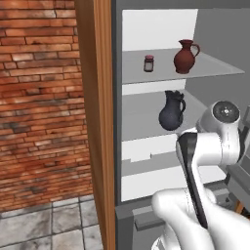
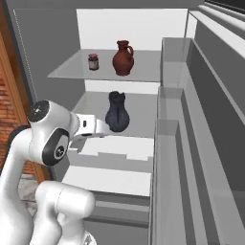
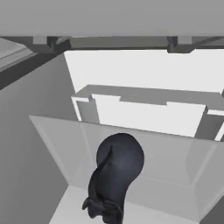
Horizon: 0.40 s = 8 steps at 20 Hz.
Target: Move the jug and jam from the second highest shelf to the top shelf to make space. Then, place the pitcher from the counter on the cleared second highest shelf.
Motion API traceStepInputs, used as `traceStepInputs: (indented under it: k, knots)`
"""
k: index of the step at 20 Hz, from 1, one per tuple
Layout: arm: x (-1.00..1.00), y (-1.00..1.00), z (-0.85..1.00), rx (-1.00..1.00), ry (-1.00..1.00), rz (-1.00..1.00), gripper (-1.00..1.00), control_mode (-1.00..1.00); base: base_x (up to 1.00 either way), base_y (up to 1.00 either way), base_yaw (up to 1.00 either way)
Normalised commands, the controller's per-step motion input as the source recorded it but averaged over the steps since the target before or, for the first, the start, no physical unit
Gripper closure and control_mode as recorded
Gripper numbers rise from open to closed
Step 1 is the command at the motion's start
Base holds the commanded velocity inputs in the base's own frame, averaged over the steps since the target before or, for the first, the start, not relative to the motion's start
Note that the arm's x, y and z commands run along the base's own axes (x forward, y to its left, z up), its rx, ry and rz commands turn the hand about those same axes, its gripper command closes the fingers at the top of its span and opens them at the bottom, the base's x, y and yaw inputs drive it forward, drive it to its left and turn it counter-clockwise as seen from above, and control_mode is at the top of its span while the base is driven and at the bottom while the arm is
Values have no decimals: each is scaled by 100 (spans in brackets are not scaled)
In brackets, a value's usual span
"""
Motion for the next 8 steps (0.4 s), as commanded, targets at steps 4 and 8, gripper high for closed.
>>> traceStepInputs:
  k: [4,8]
  knots:
    - [-49,47,0,0,0,0,-100,-100,0,0,0]
    - [-45,50,0,0,0,0,-100,-100,0,0,0]
